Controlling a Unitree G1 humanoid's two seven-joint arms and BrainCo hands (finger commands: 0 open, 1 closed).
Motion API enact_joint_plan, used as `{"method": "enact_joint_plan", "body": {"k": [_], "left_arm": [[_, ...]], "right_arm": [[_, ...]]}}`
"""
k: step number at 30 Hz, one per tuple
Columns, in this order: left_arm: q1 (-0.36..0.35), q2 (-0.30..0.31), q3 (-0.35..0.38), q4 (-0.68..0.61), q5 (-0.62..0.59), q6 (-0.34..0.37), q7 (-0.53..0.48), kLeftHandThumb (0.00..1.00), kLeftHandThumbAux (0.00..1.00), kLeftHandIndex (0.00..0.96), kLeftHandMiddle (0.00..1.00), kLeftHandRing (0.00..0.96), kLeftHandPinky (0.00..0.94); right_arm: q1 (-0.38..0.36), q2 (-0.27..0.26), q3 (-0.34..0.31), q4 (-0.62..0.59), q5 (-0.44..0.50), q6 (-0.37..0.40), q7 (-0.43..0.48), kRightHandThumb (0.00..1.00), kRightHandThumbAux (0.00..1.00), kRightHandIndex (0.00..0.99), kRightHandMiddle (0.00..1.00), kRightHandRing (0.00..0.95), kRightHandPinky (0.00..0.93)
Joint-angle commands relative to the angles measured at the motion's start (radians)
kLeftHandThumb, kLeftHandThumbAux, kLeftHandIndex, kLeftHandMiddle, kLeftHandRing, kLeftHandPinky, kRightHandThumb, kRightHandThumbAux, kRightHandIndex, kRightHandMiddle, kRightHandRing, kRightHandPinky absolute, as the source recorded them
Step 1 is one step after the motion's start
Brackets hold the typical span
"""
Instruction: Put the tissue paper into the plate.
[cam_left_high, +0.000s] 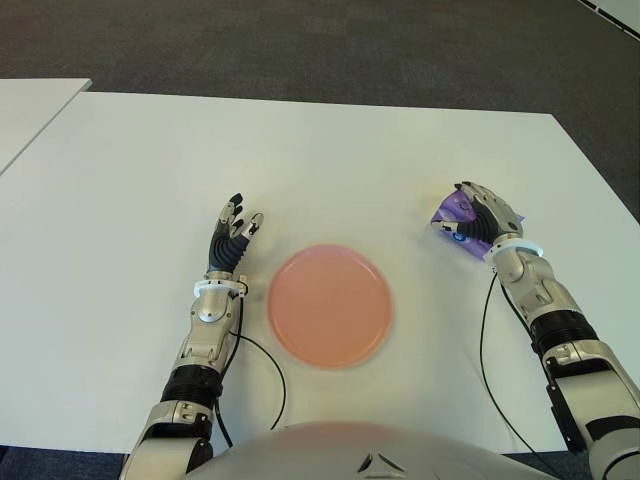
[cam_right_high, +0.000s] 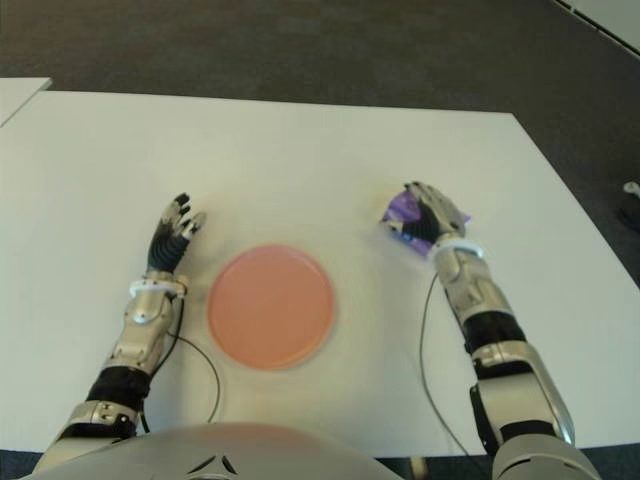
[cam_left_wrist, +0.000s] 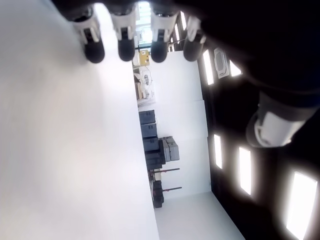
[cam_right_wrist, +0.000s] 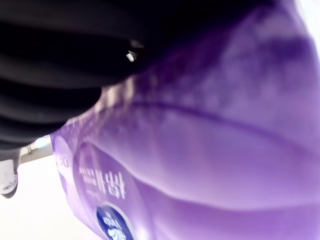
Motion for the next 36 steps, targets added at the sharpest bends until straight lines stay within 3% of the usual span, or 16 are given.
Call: {"method": "enact_joint_plan", "body": {"k": [1,20,31,36], "left_arm": [[0.021,0.006,0.000,0.002,0.012,0.001,0.007,0.000,0.490,0.000,0.000,0.000,0.000],[0.019,0.007,0.009,0.016,0.008,-0.027,0.007,0.000,0.492,0.000,0.000,0.000,0.000],[0.019,0.005,0.014,0.014,0.011,-0.022,0.016,0.000,0.496,0.000,0.000,0.000,0.000],[0.018,0.004,0.015,0.008,0.010,-0.013,0.016,0.000,0.492,0.000,0.000,0.000,0.000]], "right_arm": [[-0.003,0.012,0.034,0.039,-0.015,-0.002,0.014,0.041,0.435,0.000,0.000,0.000,0.000],[0.013,-0.001,0.072,0.079,-0.016,0.007,0.024,0.016,0.439,0.000,0.000,0.000,0.000],[0.057,-0.025,0.073,0.015,-0.030,0.032,0.015,0.002,0.448,0.000,0.000,0.000,0.000],[0.103,-0.062,0.056,-0.045,-0.041,0.032,-0.013,0.000,0.452,0.000,0.000,0.000,0.000]]}}
